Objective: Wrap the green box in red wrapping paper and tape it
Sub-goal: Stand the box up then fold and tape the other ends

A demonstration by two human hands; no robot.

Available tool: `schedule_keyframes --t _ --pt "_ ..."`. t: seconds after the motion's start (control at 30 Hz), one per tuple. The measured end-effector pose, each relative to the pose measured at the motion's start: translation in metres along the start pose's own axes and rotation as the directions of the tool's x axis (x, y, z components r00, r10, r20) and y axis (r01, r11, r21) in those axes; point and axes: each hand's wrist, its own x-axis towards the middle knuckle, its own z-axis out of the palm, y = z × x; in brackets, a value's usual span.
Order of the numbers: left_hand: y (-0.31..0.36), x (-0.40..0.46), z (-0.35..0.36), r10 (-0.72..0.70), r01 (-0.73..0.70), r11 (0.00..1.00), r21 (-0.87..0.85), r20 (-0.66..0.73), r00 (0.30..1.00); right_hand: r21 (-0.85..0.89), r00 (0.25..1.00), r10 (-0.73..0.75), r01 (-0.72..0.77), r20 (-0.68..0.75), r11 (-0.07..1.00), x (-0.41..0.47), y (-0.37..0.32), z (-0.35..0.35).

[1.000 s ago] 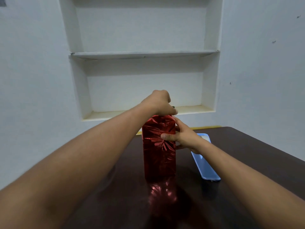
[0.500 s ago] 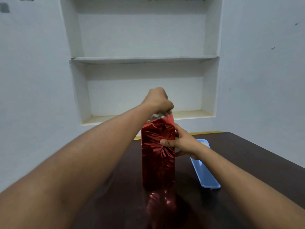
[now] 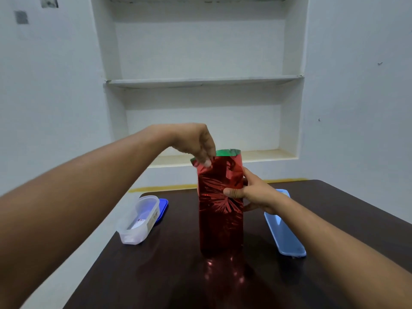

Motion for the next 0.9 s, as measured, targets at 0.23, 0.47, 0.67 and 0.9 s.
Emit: schedule_keyframes --t 0.23,0.47,0.67,0.9 --pt "-0.006 -0.016 -0.015 0.066 -0.067 0.996 -0.057 -0.033 0.997 -0.01 1.0 0.021 -0.021 0.013 1.0 0.003 -0.002 0.001" --pt "-0.01 -0.002 -0.017 0.04 -0.02 0.961 0.275 -0.068 0.997 -0.027 0.999 0.048 -0.048 0.004 0.998 0.003 -0.004 0.001" --pt "-0.015 -0.011 -0.014 0.038 -0.042 0.982 0.183 0.022 0.999 -0.036 0.999 0.048 -0.048 0.014 0.998 0.004 -0.008 0.004" --pt "-0.027 -0.004 -0.01 0.078 -0.042 0.986 0.161 -0.218 0.973 -0.038 0.998 0.064 -0.064 0.012 0.997 0.002 -0.009 0.005"
